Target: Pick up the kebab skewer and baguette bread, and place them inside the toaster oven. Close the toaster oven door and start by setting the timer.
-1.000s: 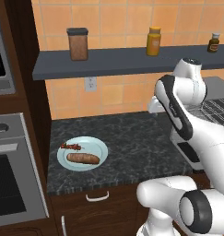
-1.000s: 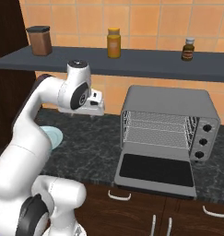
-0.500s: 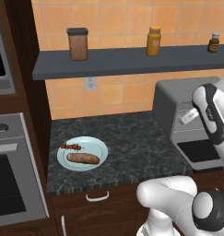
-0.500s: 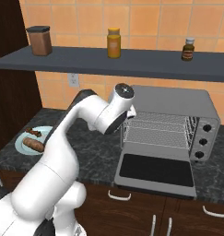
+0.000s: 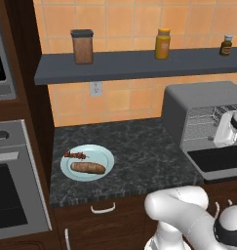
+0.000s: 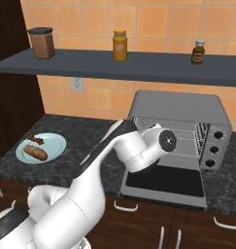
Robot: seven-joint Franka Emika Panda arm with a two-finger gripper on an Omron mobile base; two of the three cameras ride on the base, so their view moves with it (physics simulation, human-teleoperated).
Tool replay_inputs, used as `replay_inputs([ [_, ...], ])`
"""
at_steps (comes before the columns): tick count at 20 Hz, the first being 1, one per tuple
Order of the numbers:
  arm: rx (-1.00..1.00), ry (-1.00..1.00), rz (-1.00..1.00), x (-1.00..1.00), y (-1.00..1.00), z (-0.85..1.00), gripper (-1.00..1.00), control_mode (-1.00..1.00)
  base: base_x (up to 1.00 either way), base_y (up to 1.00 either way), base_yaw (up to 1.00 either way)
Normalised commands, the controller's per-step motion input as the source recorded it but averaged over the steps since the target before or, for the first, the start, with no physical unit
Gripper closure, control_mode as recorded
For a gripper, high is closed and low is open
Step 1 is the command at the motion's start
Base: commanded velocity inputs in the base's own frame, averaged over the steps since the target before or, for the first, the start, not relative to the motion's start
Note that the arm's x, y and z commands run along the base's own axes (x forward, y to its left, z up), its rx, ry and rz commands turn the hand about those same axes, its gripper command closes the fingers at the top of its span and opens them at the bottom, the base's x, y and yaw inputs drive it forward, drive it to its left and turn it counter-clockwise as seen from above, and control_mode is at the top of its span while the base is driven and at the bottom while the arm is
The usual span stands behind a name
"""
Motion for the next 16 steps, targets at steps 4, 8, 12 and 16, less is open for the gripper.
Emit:
replay_inputs([
  [4,0.00,-0.09,0.08,0.00,-0.72,-0.04,-1.00,-1.00,0.00,0.00,0.00],
  [8,0.00,-0.02,0.00,0.20,-0.38,-0.34,-1.00,-1.00,0.00,0.00,0.00],
  [12,0.05,-0.01,0.00,0.45,-0.23,-0.47,-1.00,-1.00,0.00,0.00,0.00],
  [16,0.06,0.00,-0.01,0.48,-0.15,-0.49,-1.00,-1.00,0.00,0.00,0.00],
])
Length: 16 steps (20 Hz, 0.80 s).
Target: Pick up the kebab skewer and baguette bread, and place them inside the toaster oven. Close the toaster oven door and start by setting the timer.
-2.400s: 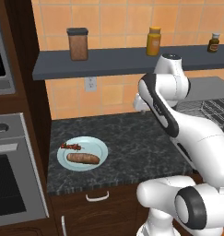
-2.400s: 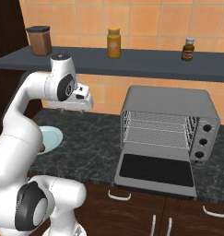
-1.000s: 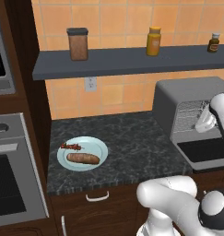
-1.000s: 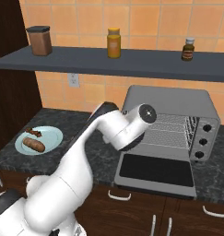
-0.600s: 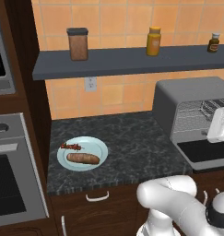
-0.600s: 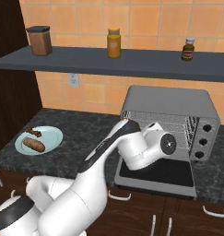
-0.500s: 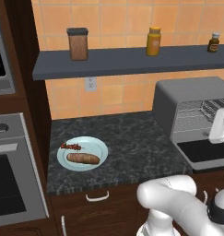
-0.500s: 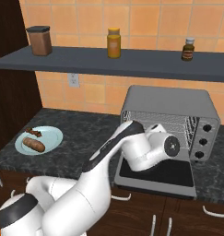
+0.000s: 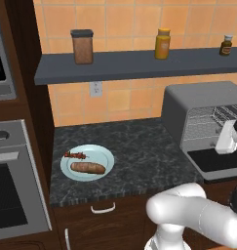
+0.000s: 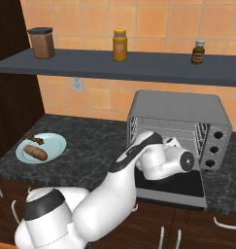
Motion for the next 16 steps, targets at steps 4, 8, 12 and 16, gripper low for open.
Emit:
replay_inputs([
  [4,0.00,0.00,-0.07,0.36,-0.37,-0.50,-1.00,-1.00,0.00,0.00,0.00],
  [8,0.00,0.00,-0.09,0.44,-0.23,-0.28,-1.00,-1.00,0.00,0.00,0.00],
  [12,0.00,0.00,-0.08,0.34,-0.21,-0.23,-1.00,-1.00,0.00,0.00,0.00],
  [16,0.00,0.00,-0.07,0.30,-0.17,-0.26,-1.00,-1.00,0.00,0.00,0.00],
])
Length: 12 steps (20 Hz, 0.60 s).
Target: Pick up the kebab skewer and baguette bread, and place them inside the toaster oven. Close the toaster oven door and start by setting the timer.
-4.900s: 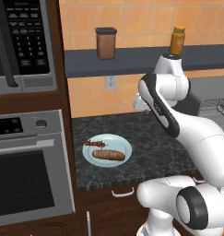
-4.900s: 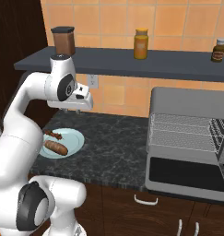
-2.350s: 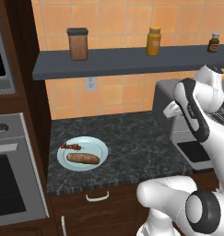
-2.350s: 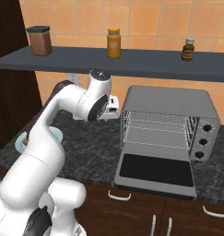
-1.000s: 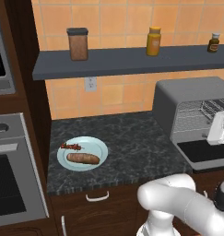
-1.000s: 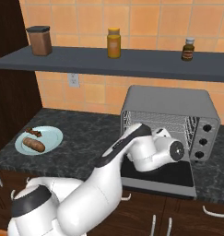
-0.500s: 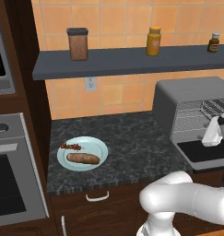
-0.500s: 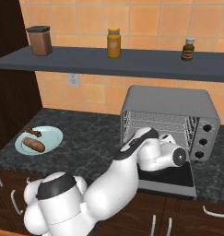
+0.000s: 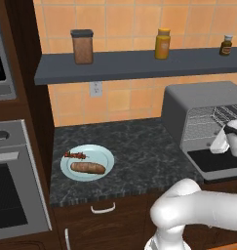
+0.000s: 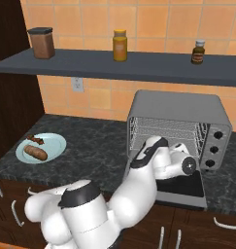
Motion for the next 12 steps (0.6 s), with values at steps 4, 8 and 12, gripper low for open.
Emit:
replay_inputs([
  [4,0.00,0.00,-0.06,0.30,-0.04,-0.18,-1.00,-1.00,0.00,0.00,0.00],
  [8,-0.01,0.00,-0.04,0.33,0.00,-0.13,-1.00,-1.00,0.00,0.00,0.00],
  [12,-0.03,0.00,-0.04,0.26,-0.01,-0.18,-1.00,-1.00,0.00,0.00,0.00],
])
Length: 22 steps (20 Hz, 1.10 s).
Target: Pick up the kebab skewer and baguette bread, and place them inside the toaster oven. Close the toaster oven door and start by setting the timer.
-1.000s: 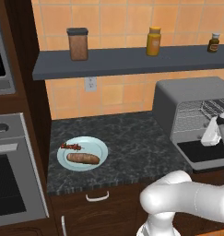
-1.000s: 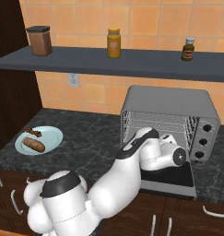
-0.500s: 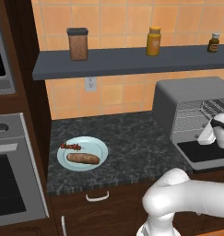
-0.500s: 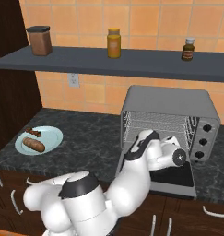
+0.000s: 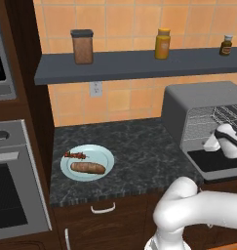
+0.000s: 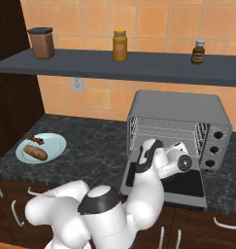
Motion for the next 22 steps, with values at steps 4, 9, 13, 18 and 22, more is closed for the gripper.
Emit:
replay_inputs([
  [4,-0.04,-0.01,-0.02,0.22,-0.05,-0.13,-1.00,-1.00,0.00,0.00,0.00],
  [9,-0.05,-0.02,0.00,0.12,-0.14,-0.16,-1.00,-1.00,0.00,0.00,0.00],
  [13,-0.03,-0.04,0.00,0.03,-0.12,-0.18,-1.00,-1.00,0.00,0.00,0.00],
  [18,0.00,-0.01,0.00,0.02,-0.01,-0.22,-1.00,-1.00,0.00,0.00,0.00],
  [22,0.00,-0.04,0.00,0.04,0.00,-0.32,1.00,-1.00,0.00,0.00,0.00],
])
